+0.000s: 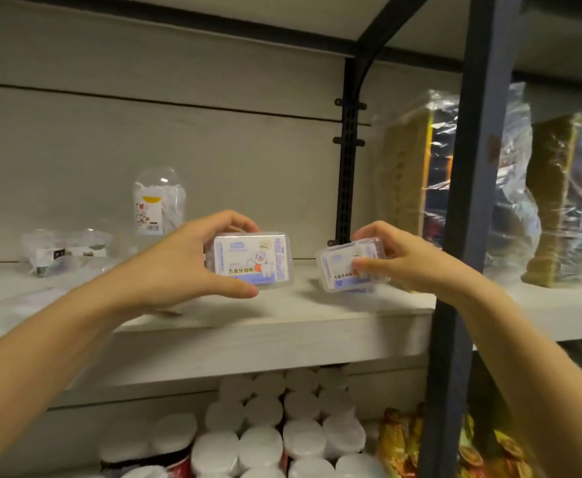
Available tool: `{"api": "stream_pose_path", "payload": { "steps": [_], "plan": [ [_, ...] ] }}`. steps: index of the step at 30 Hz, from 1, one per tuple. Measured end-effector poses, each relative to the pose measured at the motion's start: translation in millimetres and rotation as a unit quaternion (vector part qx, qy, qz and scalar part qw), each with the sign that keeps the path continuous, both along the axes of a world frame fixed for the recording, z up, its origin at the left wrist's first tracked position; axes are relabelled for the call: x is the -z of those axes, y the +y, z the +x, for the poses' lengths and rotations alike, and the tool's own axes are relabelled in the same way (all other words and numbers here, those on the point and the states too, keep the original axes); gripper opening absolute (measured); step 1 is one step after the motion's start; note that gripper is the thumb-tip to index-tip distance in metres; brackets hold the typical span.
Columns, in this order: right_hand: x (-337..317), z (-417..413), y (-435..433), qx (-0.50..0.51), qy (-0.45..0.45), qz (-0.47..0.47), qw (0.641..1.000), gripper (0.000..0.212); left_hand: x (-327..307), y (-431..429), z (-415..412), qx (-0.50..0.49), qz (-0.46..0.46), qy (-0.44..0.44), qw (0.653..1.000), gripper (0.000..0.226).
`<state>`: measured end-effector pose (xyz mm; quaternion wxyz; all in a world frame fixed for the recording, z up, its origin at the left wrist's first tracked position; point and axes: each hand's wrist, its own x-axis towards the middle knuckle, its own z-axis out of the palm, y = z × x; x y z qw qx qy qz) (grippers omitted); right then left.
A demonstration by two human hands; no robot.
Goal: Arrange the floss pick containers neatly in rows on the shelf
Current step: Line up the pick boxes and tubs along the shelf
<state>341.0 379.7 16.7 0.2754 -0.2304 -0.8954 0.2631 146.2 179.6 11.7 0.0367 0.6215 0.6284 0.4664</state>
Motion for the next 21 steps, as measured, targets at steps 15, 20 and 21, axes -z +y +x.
{"api": "stream_pose_path", "payload": {
  "steps": [15,20,21],
  "plan": [
    [-10,-15,25,0.082,-0.229,0.236,0.941,0.036,6,49,-4,-0.028,-0.043,-0.043,0.998,0.054],
    [-7,-11,22,0.098,-0.224,0.289,0.925,0.034,10,53,-3,-0.027,-0.051,-0.04,0.997,0.055],
    [-10,-11,20,0.089,-0.199,0.302,0.928,0.033,10,54,-4,-0.027,-0.055,-0.033,0.998,0.055]
  ]
}}
